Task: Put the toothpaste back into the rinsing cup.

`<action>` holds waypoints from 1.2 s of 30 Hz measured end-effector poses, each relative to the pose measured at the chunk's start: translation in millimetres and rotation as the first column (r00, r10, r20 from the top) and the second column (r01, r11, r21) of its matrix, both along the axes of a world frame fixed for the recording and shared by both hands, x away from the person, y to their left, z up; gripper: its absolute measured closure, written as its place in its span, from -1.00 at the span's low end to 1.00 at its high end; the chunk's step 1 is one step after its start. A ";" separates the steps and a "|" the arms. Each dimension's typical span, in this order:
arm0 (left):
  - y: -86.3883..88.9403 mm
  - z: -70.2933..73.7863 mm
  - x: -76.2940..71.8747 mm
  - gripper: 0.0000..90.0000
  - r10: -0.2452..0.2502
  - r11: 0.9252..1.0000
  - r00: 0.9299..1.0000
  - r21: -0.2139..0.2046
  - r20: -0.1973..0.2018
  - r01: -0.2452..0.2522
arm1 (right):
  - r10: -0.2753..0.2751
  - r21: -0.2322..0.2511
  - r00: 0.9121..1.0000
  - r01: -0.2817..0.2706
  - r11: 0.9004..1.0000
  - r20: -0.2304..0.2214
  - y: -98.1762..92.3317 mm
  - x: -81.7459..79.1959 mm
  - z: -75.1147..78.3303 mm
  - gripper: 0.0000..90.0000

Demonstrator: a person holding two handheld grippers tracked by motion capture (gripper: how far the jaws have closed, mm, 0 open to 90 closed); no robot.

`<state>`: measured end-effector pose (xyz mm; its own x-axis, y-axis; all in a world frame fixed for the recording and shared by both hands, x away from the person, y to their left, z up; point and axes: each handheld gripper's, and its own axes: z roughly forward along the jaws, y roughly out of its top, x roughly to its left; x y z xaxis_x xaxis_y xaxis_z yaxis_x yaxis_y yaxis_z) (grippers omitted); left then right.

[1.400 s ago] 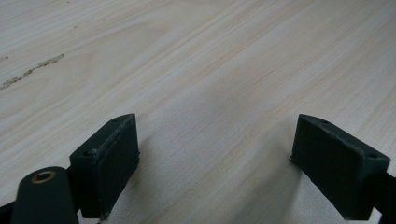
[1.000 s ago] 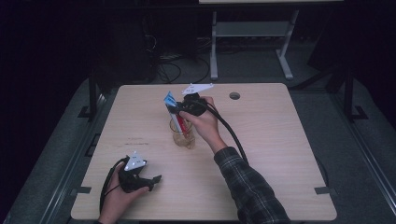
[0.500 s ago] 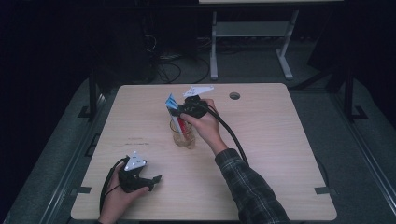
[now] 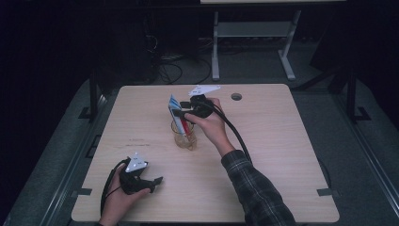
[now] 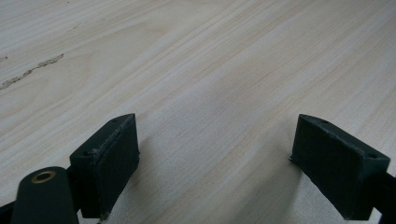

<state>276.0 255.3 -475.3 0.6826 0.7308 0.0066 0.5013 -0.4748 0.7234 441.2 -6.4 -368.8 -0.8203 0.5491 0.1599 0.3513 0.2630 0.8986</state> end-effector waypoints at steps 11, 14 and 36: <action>-0.1 -0.2 0.0 -0.70 0.002 1.000 1.000 -0.003 0.001 -0.002 | -0.022 0.002 1.000 0.022 1.000 0.010 -31.7 -14.4 -1.4 -0.01; -0.1 -0.1 0.0 -0.70 0.001 1.000 1.000 -0.002 0.002 -0.001 | -0.040 0.001 0.999 0.040 0.999 0.013 -48.3 -21.8 -2.4 -0.02; -0.3 -0.1 -0.1 -0.70 0.002 1.000 1.000 -0.005 0.001 -0.002 | -0.079 -0.058 0.996 0.081 0.995 0.032 -116.4 -63.6 -8.6 -0.11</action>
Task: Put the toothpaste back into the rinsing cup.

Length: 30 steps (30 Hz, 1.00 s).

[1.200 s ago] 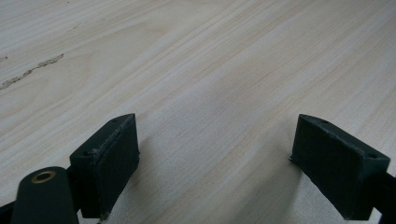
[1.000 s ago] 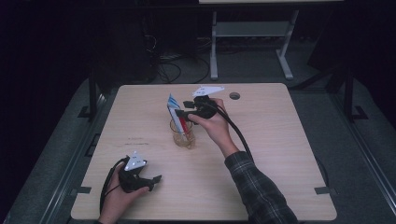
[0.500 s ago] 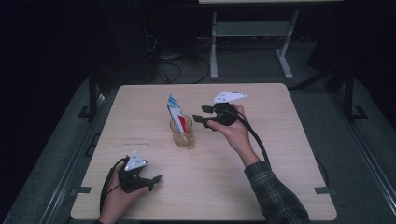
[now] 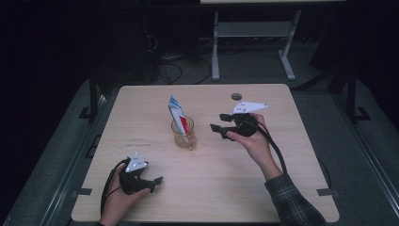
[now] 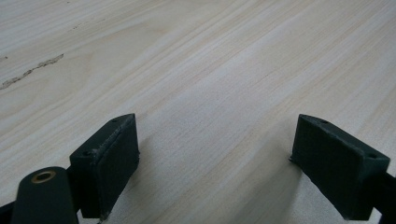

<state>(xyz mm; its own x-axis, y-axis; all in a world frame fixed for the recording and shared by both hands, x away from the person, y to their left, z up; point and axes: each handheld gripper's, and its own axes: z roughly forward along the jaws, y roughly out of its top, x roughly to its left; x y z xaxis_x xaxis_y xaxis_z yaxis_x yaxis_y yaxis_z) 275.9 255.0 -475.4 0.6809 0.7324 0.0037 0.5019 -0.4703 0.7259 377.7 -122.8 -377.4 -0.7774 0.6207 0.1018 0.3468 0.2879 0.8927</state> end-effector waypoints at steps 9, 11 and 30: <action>0.1 0.0 0.1 -0.70 -0.001 1.000 1.000 0.002 0.001 0.001 | -0.031 -0.023 0.999 0.031 0.999 -0.018 -20.8 -18.4 -14.8 -0.16; 0.0 0.0 0.0 -0.70 0.000 1.000 1.000 0.000 0.001 0.000 | -0.038 -0.024 0.999 0.038 0.999 -0.015 -27.4 -24.6 -17.9 -0.18; 0.0 0.0 0.0 -0.70 0.000 1.000 1.000 0.000 0.001 0.000 | -0.078 -0.071 0.994 0.072 0.995 -0.080 -66.4 -70.2 -52.1 -0.26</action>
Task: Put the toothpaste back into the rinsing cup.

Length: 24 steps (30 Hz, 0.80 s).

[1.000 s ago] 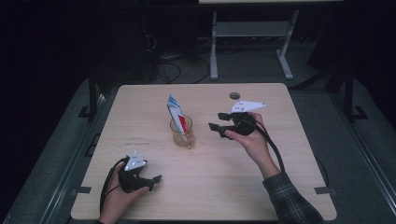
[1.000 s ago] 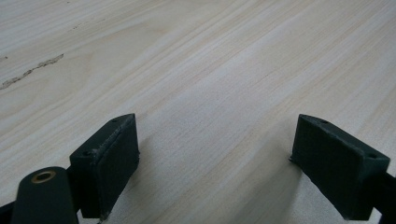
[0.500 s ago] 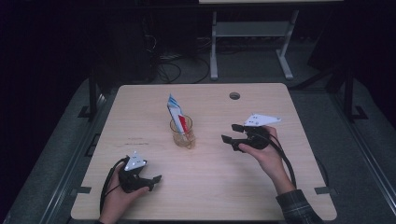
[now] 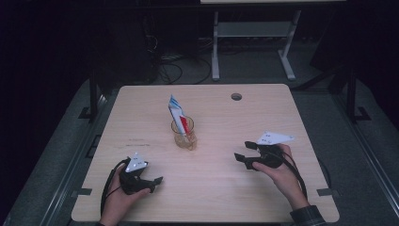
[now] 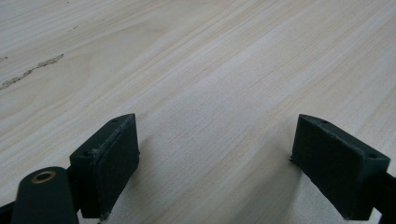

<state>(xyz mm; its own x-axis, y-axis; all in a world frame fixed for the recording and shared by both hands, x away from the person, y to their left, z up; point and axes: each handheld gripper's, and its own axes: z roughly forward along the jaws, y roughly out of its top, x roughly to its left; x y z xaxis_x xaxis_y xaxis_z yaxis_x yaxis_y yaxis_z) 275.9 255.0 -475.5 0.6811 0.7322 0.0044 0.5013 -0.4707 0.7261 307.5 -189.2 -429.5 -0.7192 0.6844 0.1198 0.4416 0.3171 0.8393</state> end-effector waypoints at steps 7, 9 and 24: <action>-0.1 -0.2 0.0 -0.70 0.001 1.000 1.000 -0.002 0.002 -0.001 | -0.025 -0.022 0.999 0.024 0.999 -0.024 -16.2 -13.5 -12.2 -0.30; -0.1 -0.2 0.0 -0.70 0.001 1.000 1.000 -0.002 0.002 -0.001 | -0.035 -0.033 0.999 0.034 0.999 -0.029 -22.5 -18.6 -15.8 -0.34; 0.2 0.0 0.1 -0.70 -0.002 1.000 1.000 0.002 0.002 0.002 | -0.086 -0.205 0.994 0.070 0.976 -0.072 -46.2 -50.0 -50.1 -0.56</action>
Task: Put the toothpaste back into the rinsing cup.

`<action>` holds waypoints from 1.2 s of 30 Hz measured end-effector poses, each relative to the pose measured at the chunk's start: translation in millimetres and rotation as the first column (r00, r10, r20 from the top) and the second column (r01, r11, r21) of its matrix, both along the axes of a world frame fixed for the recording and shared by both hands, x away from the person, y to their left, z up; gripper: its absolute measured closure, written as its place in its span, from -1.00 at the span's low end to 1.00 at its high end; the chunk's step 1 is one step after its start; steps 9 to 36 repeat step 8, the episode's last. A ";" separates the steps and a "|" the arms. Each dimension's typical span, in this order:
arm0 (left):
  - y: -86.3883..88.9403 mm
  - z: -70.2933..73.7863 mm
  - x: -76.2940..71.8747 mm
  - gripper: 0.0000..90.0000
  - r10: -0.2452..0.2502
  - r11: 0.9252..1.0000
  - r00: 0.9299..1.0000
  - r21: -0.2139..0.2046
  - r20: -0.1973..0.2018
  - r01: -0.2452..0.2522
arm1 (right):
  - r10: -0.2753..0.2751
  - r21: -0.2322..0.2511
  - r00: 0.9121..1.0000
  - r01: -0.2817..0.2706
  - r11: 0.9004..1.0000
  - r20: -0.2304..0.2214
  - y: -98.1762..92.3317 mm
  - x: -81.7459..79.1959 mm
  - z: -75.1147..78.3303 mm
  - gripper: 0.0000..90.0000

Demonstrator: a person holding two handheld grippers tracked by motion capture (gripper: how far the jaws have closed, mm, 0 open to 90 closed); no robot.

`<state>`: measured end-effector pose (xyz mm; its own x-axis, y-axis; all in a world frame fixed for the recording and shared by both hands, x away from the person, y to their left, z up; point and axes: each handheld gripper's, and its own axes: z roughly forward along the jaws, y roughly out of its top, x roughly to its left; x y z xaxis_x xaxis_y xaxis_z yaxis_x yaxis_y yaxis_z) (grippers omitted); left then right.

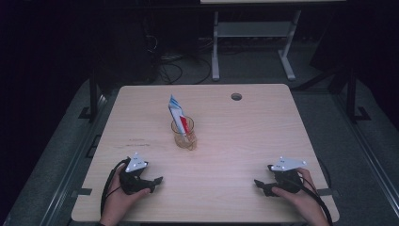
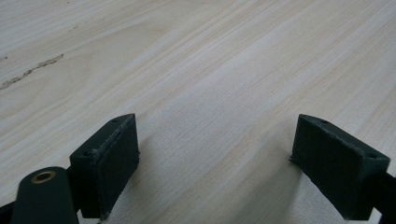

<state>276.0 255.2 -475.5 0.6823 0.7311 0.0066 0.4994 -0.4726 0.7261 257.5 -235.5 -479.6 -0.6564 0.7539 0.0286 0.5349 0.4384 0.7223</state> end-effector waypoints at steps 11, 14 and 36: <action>0.1 -0.1 -0.2 -0.70 0.007 1.000 1.000 0.000 0.000 -0.007 | 0.003 0.010 1.000 -0.003 1.000 0.007 -2.0 -1.2 -1.6 -0.62; 0.1 -0.1 -0.2 -0.70 0.007 1.000 1.000 0.000 0.000 -0.007 | 0.003 0.010 1.000 -0.003 1.000 0.007 -2.0 -1.2 -1.6 -0.62; 0.1 -0.1 -0.2 -0.70 0.007 1.000 1.000 0.000 0.000 -0.007 | 0.003 0.010 1.000 -0.003 1.000 0.007 -2.0 -1.2 -1.6 -0.62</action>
